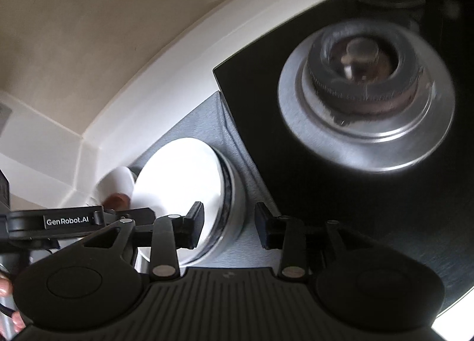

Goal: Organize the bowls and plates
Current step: 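Lower the white bowl into the teal bowl with both grippers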

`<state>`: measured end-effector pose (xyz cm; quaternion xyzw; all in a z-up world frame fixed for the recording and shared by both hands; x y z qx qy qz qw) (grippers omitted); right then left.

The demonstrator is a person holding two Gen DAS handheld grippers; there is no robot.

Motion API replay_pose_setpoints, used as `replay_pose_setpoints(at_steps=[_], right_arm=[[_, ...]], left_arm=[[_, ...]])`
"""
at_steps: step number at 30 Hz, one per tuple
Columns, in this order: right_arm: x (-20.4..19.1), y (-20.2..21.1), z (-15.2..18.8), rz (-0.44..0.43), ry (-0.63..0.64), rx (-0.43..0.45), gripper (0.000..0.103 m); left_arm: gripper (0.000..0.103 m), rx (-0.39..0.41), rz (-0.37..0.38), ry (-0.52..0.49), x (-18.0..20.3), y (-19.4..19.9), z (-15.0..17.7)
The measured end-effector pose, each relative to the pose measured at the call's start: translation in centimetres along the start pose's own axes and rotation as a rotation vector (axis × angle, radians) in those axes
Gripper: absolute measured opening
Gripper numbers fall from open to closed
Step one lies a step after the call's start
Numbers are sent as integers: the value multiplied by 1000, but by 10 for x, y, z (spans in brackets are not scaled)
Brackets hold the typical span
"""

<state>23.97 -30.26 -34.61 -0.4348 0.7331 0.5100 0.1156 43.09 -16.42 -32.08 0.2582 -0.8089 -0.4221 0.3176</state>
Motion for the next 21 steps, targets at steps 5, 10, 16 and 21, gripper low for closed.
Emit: replay_pose_setpoints(at_steps=[5,10,16,21], right_arm=[[-1,1,-2,-11,-9,10,42],[6,-4,-3,-39,-77,-8,42],[5,-18,-4,-41,-76,-41,45],[10,-28,-4,-18,-66,-65,44]], left_arm=[[11,-14,18,-17,2,3,-2],[13,-14,-7,-45,9,1,-4],[16,-103,-27,-9,9,-24,-6],[18,-94,-77,-60,21,-34,-1]])
Point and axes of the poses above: each gripper's, at about its wrist camera, not at the fingertips, and y roughly against the way its jaws point, x to its right, z to its underside, the point moved 3 cm from there along -y, roughly the way its jaws point, and after that the axes turned 10 degrees about x, right-handed, at the moved point
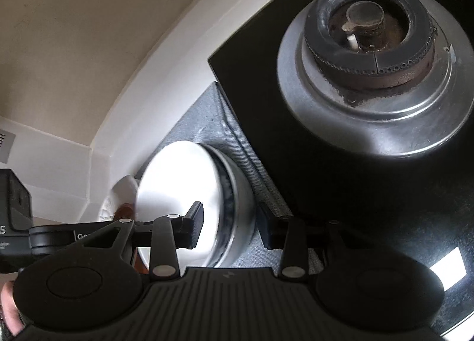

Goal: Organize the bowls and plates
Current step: 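Lower the white bowl into the teal bowl with both grippers, then grip the nested bowls with both grippers and lift them off the mat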

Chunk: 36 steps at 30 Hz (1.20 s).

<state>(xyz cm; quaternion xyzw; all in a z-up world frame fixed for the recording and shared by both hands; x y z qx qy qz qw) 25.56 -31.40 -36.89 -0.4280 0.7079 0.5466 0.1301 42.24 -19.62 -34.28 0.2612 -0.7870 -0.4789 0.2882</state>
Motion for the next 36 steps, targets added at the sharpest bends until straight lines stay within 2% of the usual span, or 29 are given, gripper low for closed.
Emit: replay_pose_setpoints(at_steps=[2,7,13,18,22,27,36], right_arm=[[0,-6,1,2,8,-18,33],[6,-3,-1,8,9,-30,27],[6,22,-2,-6,-34,-47,26],[-27,44,-3,-29,39,-35,27],[-62,45,7,-73,87,-63,28],[-112,30,31,-156,138,-150,28],[-211,7,109,-305,279,-336,28]], left_arm=[[19,6,-6,-7,3,0,1],[19,-11,1,5,6,4,5],[19,62,28,-26,20,36,9],[19,91,17,17,12,70,17],[19,115,-28,98,-12,102,29],[19,166,-102,213,-59,148,53],[19,232,-254,429,-151,237,124]])
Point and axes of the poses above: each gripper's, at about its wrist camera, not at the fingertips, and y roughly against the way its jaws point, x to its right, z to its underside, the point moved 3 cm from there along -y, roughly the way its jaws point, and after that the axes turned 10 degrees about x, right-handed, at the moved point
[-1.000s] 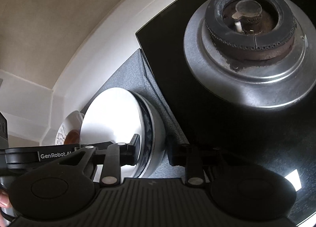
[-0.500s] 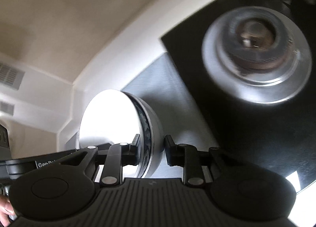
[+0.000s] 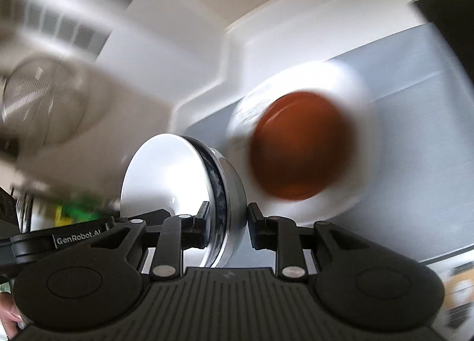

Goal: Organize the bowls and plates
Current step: 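Grip the nested bowls with both grippers and lift them off the mat, then carry the nested bowls with both grippers over the brown plate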

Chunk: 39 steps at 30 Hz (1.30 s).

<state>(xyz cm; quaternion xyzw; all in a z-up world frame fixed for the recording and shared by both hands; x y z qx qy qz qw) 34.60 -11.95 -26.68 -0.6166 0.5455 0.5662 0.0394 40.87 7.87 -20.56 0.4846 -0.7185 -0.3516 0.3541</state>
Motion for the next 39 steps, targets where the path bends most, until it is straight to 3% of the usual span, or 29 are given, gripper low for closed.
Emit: replay_pose_setpoints(at_steps=[6,13,26,33,39], right_arm=[[-59,-34,33,-45,130,-112,28],[-80,-56,66,-11,230,-203,28],[-88,-103,104,83,434,-268,26],[-100,-104,109,87,597,-249,27],[-110,-107,103,94,687,-232,31]], left_arm=[[19,-11,-53,124,-74,24,18],[19,-93,-79,229,-125,12,51],[20,-212,-34,271,-153,-21,81],[20,-213,16,302,-162,-23,83],[19,-149,30,308,-168,-12,74]])
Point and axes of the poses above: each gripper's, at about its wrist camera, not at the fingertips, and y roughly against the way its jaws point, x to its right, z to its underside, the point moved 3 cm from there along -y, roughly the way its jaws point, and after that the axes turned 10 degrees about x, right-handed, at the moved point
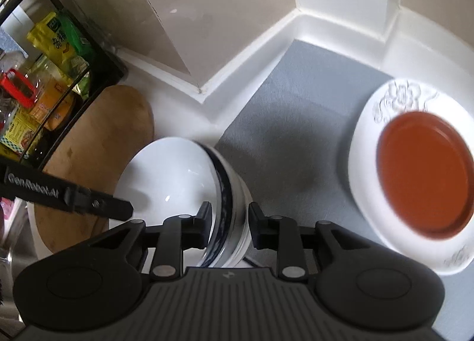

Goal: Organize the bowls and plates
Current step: 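Carry the nested bowls with both grippers over the brown plate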

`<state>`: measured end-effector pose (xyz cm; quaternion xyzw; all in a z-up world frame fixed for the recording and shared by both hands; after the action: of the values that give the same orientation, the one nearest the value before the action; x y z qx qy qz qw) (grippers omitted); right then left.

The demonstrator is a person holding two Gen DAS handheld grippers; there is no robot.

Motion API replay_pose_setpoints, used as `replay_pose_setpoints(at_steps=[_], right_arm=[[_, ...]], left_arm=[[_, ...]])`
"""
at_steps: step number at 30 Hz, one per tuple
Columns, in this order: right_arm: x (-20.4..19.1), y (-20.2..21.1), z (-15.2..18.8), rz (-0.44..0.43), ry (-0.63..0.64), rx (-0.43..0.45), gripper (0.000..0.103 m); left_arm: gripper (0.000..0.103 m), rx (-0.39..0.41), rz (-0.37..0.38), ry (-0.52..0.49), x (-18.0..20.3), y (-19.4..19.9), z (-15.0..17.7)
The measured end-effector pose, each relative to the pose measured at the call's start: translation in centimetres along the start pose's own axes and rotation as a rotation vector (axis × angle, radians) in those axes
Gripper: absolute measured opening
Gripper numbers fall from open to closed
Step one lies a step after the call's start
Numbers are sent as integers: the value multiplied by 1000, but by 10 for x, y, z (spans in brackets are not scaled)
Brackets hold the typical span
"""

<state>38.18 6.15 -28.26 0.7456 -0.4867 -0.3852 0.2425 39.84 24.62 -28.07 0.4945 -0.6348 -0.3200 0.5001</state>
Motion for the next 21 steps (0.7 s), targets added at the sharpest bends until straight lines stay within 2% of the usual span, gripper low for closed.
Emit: replay_pose_setpoints(at_steps=[3,7,8,10,13,16,21], right_arm=[[5,3,-4,-23,-54,12,31],[10,13,-7,-20,-56,47,34],[11,16,-8,-28,-57,58,33],[9,17,-8,-57,-49,59,18],[7,15,-9,-52,-35,61,18],[13,11,-10,-64,-78,49,18],[23,5,-6,-88,-143,42,17]], left_arm=[[19,9,-2,7,-2,1,-4],[19,40,-23,-7,-6,3,-11],[20,47,-28,-18,-6,3,-12],[20,48,-19,-25,-4,2,-16],[20,43,-17,-36,-3,-2,-19],[20,29,-6,-29,-4,-6,-21],[29,-3,9,6,-12,-14,-19]])
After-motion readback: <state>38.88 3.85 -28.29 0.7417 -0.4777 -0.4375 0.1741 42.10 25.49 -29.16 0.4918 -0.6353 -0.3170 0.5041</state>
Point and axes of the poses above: each gripper's, at about its wrist camera, not at the fingertips, and y roughly against the way its jaws point, x to its right, z to its underside, the point moved 3 cm from there along -y, roughly the way its jaws point, and after that the axes turned 10 degrees about x, right-handed, at the moved point
